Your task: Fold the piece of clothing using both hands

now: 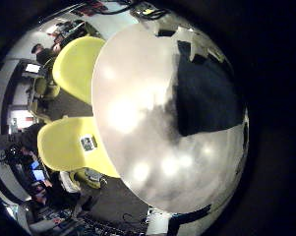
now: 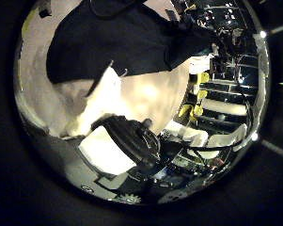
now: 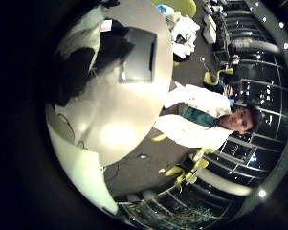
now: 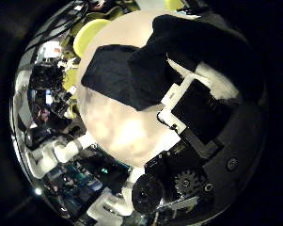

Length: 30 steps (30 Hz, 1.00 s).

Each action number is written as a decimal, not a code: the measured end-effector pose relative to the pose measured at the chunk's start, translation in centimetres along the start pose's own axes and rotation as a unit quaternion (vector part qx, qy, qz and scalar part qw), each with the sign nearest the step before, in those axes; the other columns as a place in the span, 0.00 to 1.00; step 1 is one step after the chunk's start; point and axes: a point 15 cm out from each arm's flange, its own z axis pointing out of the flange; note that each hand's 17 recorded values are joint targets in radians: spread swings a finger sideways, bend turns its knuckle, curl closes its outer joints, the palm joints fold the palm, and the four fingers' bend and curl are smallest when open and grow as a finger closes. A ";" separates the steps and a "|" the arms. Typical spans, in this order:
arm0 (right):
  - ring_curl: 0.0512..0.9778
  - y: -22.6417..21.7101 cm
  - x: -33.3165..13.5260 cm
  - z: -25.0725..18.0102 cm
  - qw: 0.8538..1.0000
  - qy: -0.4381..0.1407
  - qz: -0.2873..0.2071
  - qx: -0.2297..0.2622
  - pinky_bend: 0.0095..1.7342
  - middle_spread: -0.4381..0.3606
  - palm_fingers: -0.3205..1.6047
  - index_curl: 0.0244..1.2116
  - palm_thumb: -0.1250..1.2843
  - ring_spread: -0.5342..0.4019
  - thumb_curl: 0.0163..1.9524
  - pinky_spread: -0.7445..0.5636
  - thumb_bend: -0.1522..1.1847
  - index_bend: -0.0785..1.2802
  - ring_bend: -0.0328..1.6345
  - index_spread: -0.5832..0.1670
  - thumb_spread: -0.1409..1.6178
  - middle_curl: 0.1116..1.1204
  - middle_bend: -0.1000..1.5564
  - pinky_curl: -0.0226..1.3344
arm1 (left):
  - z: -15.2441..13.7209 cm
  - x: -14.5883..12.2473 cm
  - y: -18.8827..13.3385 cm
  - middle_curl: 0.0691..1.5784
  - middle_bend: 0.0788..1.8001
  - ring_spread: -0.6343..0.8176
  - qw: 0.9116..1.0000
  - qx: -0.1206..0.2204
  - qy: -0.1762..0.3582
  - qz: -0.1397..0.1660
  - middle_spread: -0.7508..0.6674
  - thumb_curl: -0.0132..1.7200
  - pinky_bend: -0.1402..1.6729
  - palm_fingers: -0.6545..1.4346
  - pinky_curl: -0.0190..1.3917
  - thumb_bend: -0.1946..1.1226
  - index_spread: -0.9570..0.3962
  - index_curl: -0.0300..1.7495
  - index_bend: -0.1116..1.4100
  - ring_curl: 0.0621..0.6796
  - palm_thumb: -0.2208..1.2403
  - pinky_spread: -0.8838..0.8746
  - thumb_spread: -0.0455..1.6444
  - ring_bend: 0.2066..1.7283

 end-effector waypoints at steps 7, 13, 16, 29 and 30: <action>0.73 -4.7 -9.4 -1.6 0.996 0.033 -0.078 0.025 0.63 0.41 0.73 0.67 0.85 0.34 0.45 0.45 0.10 0.86 0.85 0.41 0.64 0.64 0.88 0.91 | -0.3 -2.6 1.3 0.31 0.12 0.40 1.000 0.000 0.010 -0.026 0.42 0.21 0.18 0.52 0.24 0.15 0.55 0.35 0.26 0.28 0.54 0.57 0.82 0.26; 0.74 -8.0 -14.4 1.4 0.992 0.030 -0.121 0.037 0.62 0.41 0.74 0.67 0.84 0.35 0.45 0.44 0.11 0.86 0.85 0.42 0.63 0.63 0.88 0.93 | -0.3 -4.8 1.5 0.32 0.12 0.40 0.999 -0.001 0.010 -0.049 0.42 0.22 0.18 0.51 0.23 0.14 0.54 0.36 0.25 0.28 0.55 0.57 0.82 0.27; 0.74 -8.9 -15.4 3.1 0.991 0.020 -0.125 0.037 0.62 0.41 0.74 0.67 0.79 0.34 0.45 0.44 0.09 0.85 0.85 0.42 0.63 0.63 0.88 0.93 | -0.4 -5.0 1.5 0.32 0.12 0.40 0.999 0.001 0.010 -0.052 0.42 0.22 0.18 0.51 0.23 0.14 0.54 0.37 0.25 0.28 0.55 0.57 0.82 0.27; 0.53 -10.3 -13.7 5.0 0.992 -0.049 -0.101 0.061 0.57 0.35 0.09 0.39 0.64 0.42 0.37 0.45 0.10 0.18 0.66 0.24 0.69 0.35 0.39 0.73 | -0.1 -5.5 2.2 0.33 0.11 0.40 0.998 -0.003 0.012 -0.065 0.41 0.23 0.18 0.51 0.23 0.14 0.53 0.38 0.25 0.27 0.55 0.57 0.82 0.27; 0.51 -10.5 -13.7 4.4 0.990 -0.058 -0.102 0.073 0.57 0.37 0.08 0.38 0.64 0.45 0.37 0.47 0.10 0.19 0.65 0.24 0.69 0.33 0.37 0.72 | -0.1 -5.4 2.2 0.33 0.11 0.40 0.998 -0.003 0.012 -0.066 0.41 0.23 0.18 0.51 0.23 0.14 0.53 0.38 0.25 0.27 0.55 0.57 0.82 0.27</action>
